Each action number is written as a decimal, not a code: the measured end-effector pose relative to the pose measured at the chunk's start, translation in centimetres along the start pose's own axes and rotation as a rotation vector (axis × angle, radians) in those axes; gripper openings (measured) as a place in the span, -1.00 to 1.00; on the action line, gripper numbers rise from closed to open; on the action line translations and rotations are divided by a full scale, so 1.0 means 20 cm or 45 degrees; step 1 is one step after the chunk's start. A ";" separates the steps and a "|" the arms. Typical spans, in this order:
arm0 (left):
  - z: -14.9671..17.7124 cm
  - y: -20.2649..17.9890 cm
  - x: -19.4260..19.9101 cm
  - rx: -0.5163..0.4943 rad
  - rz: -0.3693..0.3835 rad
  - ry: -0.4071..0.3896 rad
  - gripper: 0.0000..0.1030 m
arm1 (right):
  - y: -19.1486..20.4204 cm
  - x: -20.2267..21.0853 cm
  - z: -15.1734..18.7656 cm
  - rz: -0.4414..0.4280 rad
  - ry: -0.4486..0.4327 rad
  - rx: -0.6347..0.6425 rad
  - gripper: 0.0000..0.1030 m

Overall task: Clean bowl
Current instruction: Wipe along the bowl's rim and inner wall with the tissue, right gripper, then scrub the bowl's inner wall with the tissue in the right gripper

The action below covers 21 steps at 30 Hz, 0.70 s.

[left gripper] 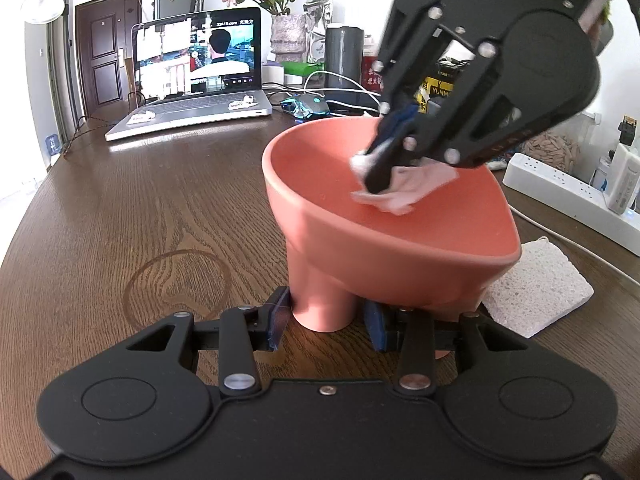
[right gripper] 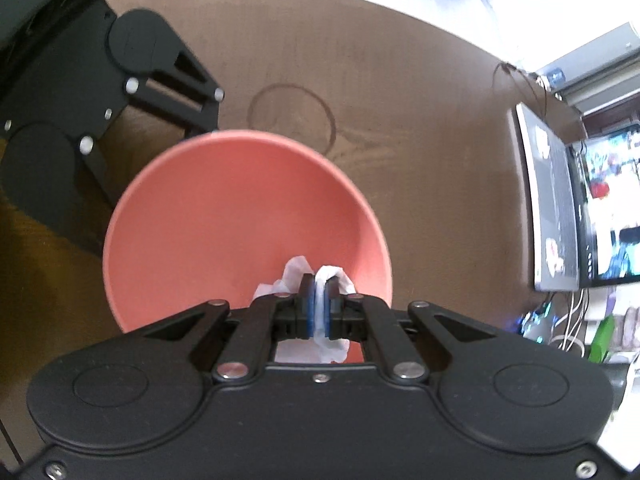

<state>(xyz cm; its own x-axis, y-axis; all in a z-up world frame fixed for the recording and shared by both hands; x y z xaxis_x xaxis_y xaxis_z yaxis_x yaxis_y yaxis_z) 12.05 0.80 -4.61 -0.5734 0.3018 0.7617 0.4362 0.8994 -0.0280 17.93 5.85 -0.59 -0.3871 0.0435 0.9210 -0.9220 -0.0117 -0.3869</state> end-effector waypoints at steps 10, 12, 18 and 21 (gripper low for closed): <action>0.00 0.00 0.00 0.000 0.001 0.000 -0.22 | 0.10 0.00 0.11 -0.073 0.034 0.010 -0.94; 0.00 0.00 0.00 0.000 0.000 0.000 -0.22 | 0.07 -0.02 0.12 -0.090 0.033 0.016 -0.94; 0.00 0.00 0.00 0.000 0.000 0.000 -0.22 | 0.15 -0.02 0.08 -0.147 0.004 0.038 -0.93; 0.00 0.00 0.00 0.000 0.001 0.000 -0.22 | 0.14 -0.04 0.02 -0.160 -0.018 0.059 -0.93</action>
<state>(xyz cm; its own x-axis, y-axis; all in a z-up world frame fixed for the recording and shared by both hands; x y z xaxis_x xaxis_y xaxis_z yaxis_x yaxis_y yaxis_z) 12.16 0.78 -4.62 -0.5729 0.3022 0.7619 0.4364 0.8993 -0.0286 15.60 5.31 -2.48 -0.2679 0.0335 0.9629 -0.9625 -0.0533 -0.2659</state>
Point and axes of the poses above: each gripper's, at about its wrist camera, not at the fingertips, and x roughly against the way its jaws point, y to its left, z to its underside, the point moved 7 cm from there along -x, roughly the way its jaws point, and after that the axes turned 13 degrees about y, right-handed, at the moved point
